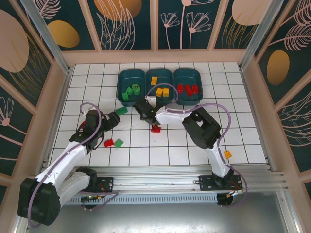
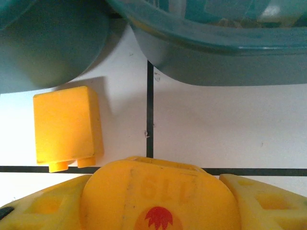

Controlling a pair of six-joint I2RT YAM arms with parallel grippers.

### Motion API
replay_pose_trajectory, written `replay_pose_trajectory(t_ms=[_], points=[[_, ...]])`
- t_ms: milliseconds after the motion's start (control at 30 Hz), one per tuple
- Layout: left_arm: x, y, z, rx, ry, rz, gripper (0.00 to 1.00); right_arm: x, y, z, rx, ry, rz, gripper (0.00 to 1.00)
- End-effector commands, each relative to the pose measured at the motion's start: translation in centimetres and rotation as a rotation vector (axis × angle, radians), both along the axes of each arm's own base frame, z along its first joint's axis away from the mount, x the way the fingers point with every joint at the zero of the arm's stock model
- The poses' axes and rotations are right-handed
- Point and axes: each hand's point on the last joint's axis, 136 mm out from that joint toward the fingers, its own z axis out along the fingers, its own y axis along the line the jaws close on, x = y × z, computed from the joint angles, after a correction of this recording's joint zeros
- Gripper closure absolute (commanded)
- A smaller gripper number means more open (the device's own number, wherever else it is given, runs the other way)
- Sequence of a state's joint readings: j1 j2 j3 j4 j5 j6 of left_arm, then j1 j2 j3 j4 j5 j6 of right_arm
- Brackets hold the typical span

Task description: Sort the legos into containers by color

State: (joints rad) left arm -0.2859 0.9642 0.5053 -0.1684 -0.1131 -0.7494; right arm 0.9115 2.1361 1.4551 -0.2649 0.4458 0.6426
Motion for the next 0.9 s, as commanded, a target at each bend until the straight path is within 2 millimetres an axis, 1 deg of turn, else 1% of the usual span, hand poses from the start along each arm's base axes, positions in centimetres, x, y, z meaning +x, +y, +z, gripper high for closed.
replay_pose_trajectory(t_ms=[0, 33, 67, 200, 233, 300, 367, 433, 467, 500, 533, 600, 767, 867], points=[[0.7, -0.3, 1.4, -0.001, -0.032, -0.015, 0.01, -0.7, -0.1, 2.4, -0.012, -0.081, 0.003, 0.45], [0.8, -0.4, 1.7, -0.003, -0.038, -0.021, 0.01, -0.8, -0.1, 2.9, -0.013, -0.088, 0.003, 0.45], [0.9, -0.5, 1.9, -0.005, -0.041, -0.028, 0.01, -0.9, -0.1, 3.8, -0.005, -0.104, 0.002, 0.45], [1.4, -1.3, 2.3, -0.018, -0.041, -0.067, 0.01, -0.9, 0.2, 8.3, 0.039, -0.181, 0.026, 0.46], [1.5, -1.6, 2.3, -0.022, -0.037, -0.080, 0.02, -0.6, 0.2, 9.4, 0.049, -0.198, 0.033, 0.46], [1.6, -1.9, 2.2, -0.027, -0.029, -0.096, 0.02, 0.0, 0.1, 10.9, 0.053, -0.220, 0.040, 0.46], [1.7, -2.5, 2.1, -0.044, -0.028, -0.123, 0.05, 1.3, -0.4, 12.0, 0.060, -0.242, 0.034, 0.46], [1.7, -3.4, 2.3, -0.074, -0.031, -0.166, 0.09, 3.3, -1.5, 12.2, 0.047, -0.245, 0.031, 0.46], [1.6, -3.7, 2.2, -0.081, -0.028, -0.182, 0.10, 4.2, -1.9, 12.1, 0.043, -0.241, 0.029, 0.46], [1.6, -3.9, 2.0, -0.076, -0.019, -0.201, 0.10, 5.5, -2.3, 11.9, 0.041, -0.236, 0.032, 0.46], [1.6, -4.1, 1.7, -0.064, -0.004, -0.216, 0.10, 6.9, -2.7, 11.5, 0.036, -0.225, 0.038, 0.46], [1.5, -4.5, 1.5, -0.056, 0.020, -0.257, 0.11, 8.8, -3.4, 10.4, -0.003, -0.218, 0.039, 0.46], [1.2, -6.0, 1.9, -0.102, 0.028, -0.331, 0.15, 12.8, -4.7, 8.5, -0.055, -0.179, 0.002, 0.45], [1.1, -6.8, 2.3, -0.129, 0.020, -0.366, 0.16, 14.4, -4.9, 7.8, -0.056, -0.152, 0.005, 0.40]])
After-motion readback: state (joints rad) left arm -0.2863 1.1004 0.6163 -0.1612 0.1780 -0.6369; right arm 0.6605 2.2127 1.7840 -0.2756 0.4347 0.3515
